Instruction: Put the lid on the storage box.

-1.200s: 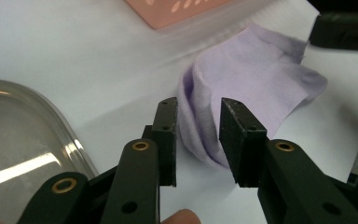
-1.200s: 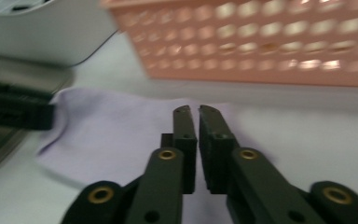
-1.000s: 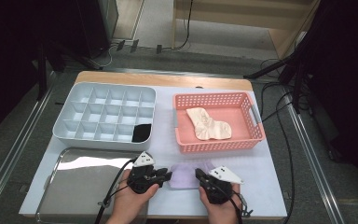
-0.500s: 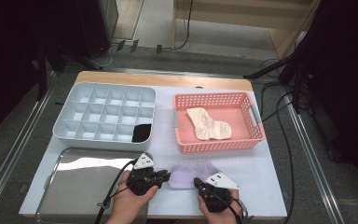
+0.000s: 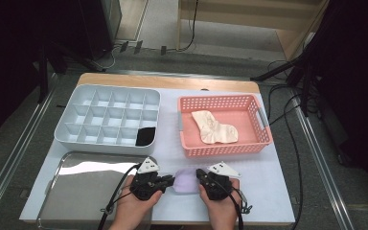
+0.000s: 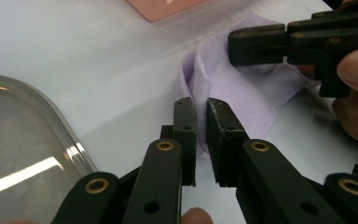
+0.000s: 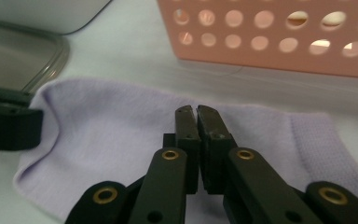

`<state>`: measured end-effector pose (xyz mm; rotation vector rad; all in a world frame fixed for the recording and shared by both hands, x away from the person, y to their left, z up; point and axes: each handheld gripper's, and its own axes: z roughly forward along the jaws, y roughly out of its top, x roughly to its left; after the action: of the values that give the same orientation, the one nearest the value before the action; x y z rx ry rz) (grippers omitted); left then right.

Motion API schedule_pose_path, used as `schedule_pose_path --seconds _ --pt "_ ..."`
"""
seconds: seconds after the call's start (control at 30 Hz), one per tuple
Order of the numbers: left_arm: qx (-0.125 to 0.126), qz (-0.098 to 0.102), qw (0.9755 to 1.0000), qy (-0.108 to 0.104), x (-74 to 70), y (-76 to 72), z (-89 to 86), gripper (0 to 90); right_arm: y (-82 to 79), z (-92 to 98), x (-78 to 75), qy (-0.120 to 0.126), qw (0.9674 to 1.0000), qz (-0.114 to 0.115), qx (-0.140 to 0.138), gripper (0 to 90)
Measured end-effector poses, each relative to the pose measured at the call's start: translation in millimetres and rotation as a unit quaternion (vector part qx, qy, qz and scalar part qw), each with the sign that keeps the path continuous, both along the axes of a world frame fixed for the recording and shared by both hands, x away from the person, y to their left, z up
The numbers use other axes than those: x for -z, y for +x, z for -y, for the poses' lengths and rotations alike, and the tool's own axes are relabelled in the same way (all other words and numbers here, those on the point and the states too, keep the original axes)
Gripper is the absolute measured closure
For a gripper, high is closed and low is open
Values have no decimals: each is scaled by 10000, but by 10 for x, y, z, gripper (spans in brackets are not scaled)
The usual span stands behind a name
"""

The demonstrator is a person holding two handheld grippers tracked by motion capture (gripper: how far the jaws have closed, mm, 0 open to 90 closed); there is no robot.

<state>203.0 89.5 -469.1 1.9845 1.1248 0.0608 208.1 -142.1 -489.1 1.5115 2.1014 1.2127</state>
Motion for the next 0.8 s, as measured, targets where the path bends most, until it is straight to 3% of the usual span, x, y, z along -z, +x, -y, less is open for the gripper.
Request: schedule_pose_path --seconds 0.2,0.4,0.53,0.67,0.8 --pt "-47 13 10000 -23 -2 5 -3 831 -12 4 16 -52 10000 30 -2 877" --pt "-15 20 10000 -45 -9 -1 -17 806 -270 122 -69 -32 9997 175 -182 840" --pt "81 86 9996 -246 -40 -32 -54 664 -405 435 -157 19 9992 379 149 770" --pt "55 111 9997 -206 -46 -42 -69 685 -448 773 -153 102 9976 383 574 728" --pt "93 90 9997 -197 -25 -48 -73 743 -455 896 -68 275 9963 249 774 676"
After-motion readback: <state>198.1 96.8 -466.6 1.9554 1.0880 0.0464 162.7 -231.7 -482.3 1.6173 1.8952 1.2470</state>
